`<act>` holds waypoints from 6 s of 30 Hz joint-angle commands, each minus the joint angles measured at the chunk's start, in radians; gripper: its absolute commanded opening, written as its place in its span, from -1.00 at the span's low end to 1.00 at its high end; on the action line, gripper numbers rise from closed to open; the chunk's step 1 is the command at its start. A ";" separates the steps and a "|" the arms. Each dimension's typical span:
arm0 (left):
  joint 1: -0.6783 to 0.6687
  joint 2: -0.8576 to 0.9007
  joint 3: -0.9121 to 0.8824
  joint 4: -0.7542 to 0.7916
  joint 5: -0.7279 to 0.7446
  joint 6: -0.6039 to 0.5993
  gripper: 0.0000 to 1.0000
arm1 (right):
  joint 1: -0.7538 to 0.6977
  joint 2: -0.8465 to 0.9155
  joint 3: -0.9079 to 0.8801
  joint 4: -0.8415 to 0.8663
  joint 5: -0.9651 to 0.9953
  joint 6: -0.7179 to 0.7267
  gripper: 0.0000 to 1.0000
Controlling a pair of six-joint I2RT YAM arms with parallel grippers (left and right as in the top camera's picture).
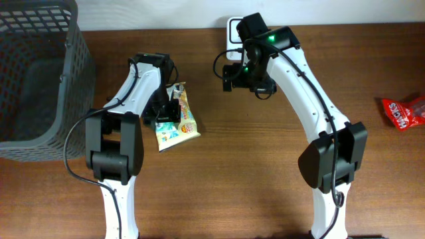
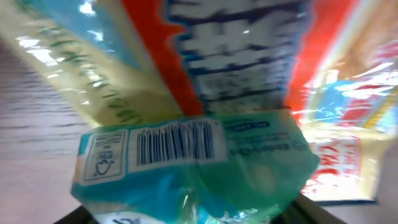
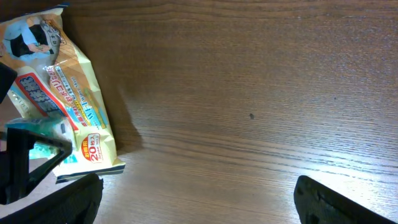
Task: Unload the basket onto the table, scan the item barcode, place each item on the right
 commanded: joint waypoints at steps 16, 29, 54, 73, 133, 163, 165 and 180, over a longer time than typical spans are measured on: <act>-0.100 -0.006 0.127 0.083 0.278 0.151 0.40 | -0.001 0.002 -0.005 0.043 -0.009 0.022 0.97; -0.249 0.012 0.126 0.289 0.278 0.110 0.56 | -0.270 -0.004 0.003 0.055 -0.201 0.021 0.97; -0.135 0.019 0.103 0.139 0.180 -0.077 -1.00 | -0.375 0.000 -0.287 0.134 -0.218 -0.137 0.99; -0.179 0.023 -0.002 0.337 0.137 -0.192 -1.00 | -0.377 0.000 -0.286 0.108 -0.218 -0.137 0.86; -0.045 0.019 0.148 0.066 -0.160 -0.151 0.98 | 0.027 0.000 -0.522 0.431 -0.005 0.844 0.75; -0.045 0.019 0.148 0.069 -0.160 -0.151 0.98 | -0.232 0.000 -0.376 0.293 -0.267 -0.317 -0.91; -0.045 0.019 0.148 0.072 -0.160 -0.151 0.98 | -0.266 0.000 -0.310 0.183 -0.238 -0.469 -0.50; -0.051 0.019 0.148 0.072 -0.160 -0.151 0.98 | -0.281 0.000 -0.301 0.078 -0.090 -0.298 0.61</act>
